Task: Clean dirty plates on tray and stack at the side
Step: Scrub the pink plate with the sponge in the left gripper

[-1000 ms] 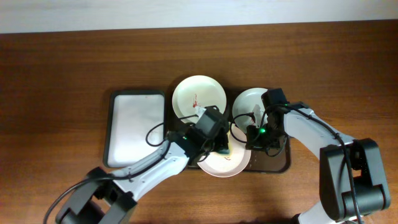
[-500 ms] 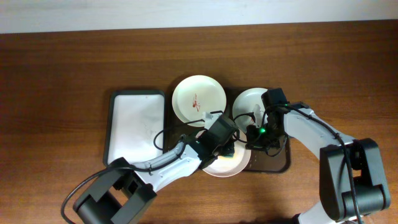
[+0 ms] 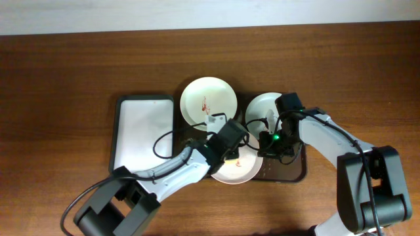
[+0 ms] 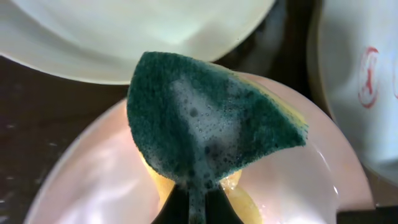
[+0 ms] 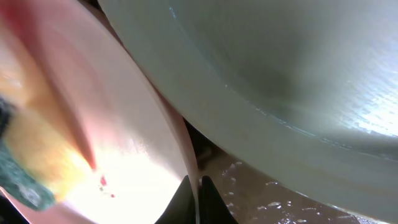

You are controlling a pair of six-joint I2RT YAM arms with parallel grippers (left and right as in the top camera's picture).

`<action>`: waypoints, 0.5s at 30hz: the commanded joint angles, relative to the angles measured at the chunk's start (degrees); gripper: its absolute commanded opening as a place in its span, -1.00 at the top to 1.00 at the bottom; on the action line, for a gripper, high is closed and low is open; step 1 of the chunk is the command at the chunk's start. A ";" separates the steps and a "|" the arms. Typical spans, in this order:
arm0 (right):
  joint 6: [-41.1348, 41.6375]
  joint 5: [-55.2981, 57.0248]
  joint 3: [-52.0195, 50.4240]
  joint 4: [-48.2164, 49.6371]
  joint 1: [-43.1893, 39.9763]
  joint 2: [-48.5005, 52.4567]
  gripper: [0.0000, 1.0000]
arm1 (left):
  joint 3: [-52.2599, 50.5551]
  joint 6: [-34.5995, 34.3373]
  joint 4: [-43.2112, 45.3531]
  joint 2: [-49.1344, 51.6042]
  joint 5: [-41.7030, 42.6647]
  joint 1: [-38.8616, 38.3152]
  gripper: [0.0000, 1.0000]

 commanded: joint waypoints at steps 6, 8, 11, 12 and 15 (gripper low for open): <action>0.44 1.84 -0.24 -0.09 0.22 0.48 0.92 | -0.94 -0.33 -0.52 -2.82 22.49 1.20 1.00; 0.44 1.81 -0.24 -0.07 0.22 0.48 0.92 | -0.96 -0.35 -0.98 -2.80 25.73 0.87 1.00; 0.44 1.81 -0.24 -0.11 0.22 0.48 0.92 | -0.96 -0.63 -1.11 -2.80 25.53 -0.70 1.00; 0.44 1.81 -0.24 -0.11 0.22 0.48 0.92 | -0.96 -1.55 -1.16 -2.80 25.09 -1.27 1.00; 0.44 1.81 -0.24 -0.09 0.22 0.48 0.92 | -0.96 -2.47 -1.20 -2.80 19.98 -2.60 1.00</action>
